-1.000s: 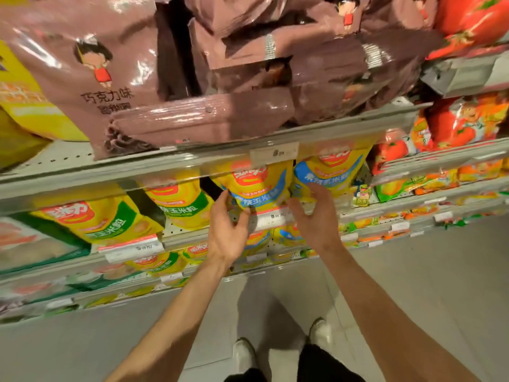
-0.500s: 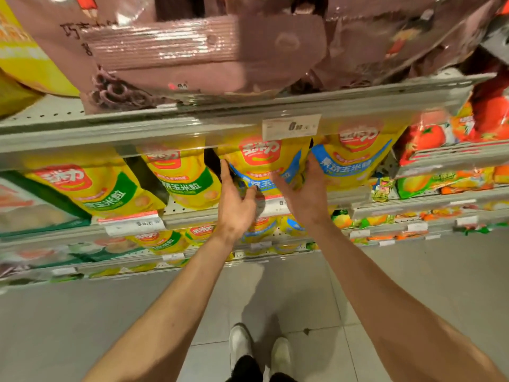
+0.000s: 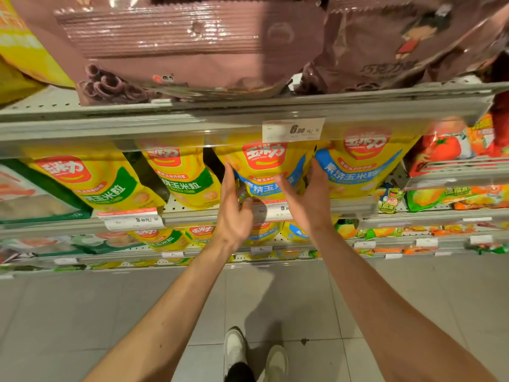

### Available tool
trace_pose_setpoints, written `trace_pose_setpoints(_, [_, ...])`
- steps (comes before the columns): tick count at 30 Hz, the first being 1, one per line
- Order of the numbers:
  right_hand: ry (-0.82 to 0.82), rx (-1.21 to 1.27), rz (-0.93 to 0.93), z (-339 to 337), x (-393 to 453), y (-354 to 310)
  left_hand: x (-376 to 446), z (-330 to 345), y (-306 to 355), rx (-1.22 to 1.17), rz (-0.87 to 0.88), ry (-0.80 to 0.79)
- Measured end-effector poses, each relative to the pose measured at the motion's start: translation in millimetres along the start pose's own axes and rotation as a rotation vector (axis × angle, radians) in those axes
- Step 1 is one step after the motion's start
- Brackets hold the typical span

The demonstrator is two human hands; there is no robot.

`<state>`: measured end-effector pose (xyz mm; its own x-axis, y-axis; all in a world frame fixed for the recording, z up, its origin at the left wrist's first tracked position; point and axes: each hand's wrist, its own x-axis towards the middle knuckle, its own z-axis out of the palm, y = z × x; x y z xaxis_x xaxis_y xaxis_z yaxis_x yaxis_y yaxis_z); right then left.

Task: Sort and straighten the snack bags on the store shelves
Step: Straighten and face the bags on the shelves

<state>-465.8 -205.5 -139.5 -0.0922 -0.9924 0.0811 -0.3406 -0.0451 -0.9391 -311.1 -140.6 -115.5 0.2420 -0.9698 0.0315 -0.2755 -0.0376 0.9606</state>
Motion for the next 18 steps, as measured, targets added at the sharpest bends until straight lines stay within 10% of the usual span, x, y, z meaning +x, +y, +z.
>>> trace_pose_setpoints(18, [0.197,-0.19,0.006,25.0,-80.4,-36.9,-40.9,-112.4,-25.7,0.145,-0.14,0.166])
